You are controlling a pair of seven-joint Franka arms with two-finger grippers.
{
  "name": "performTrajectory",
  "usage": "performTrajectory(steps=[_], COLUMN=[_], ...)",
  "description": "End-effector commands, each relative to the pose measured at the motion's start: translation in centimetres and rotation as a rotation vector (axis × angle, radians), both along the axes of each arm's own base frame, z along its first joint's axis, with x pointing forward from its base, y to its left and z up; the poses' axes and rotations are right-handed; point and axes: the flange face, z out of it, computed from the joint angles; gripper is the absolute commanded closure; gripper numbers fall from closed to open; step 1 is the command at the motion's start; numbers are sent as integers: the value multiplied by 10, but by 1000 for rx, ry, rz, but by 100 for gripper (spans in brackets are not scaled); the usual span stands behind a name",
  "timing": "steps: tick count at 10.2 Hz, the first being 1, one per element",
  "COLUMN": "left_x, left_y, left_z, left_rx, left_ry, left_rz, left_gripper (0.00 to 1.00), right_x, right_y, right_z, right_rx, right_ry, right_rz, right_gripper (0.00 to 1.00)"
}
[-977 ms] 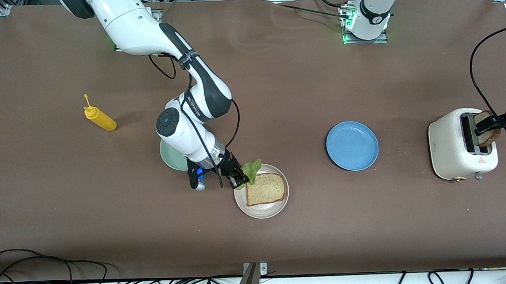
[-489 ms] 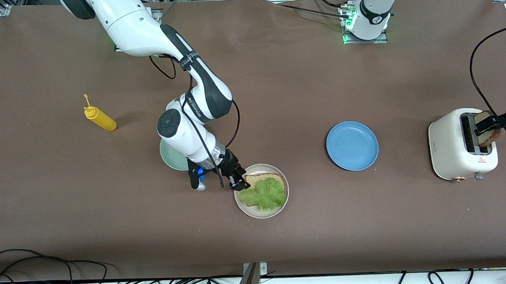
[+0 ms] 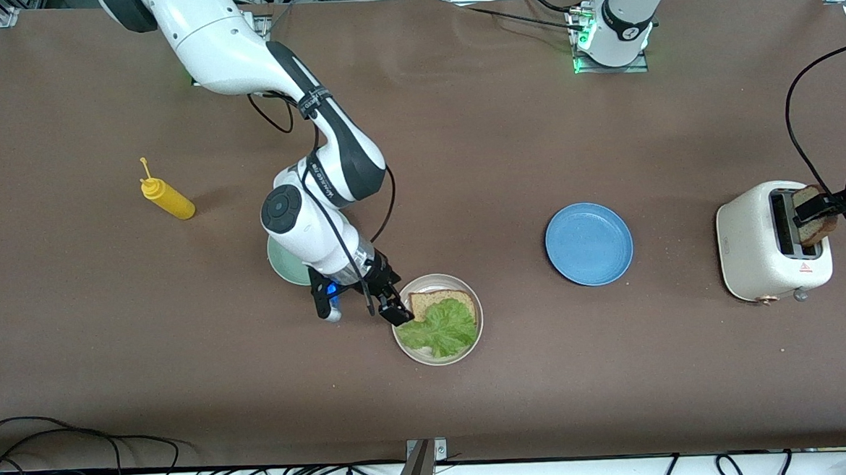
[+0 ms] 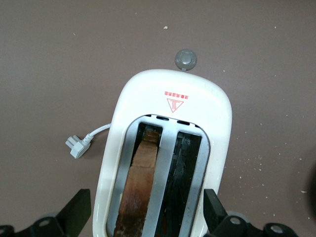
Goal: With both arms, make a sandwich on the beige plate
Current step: 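Open the right gripper to drop the lettuce onto the bread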
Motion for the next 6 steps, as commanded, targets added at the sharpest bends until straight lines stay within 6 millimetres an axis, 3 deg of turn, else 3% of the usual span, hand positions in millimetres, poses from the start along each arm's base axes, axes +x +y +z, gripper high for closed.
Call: performTrajectory(steps=[1,3,4,6], left_x=[-5,-5,-5,-5], left_y=[0,0,0,0], left_z=[5,5,5,5], left_rx=[13,13,13,13], left_ry=[2,2,2,1], left_rz=[-16,-16,-16,-13], left_gripper=[0,0,0,0], right_x=[16,14,14,3], right_y=[-55,-122,-166,-243], right_z=[46,90,108,133], right_rx=[-62,-105,-111,-103], right_ry=[47,150,183,225], right_rz=[161,378,492,748], right_gripper=[2,1,1,1])
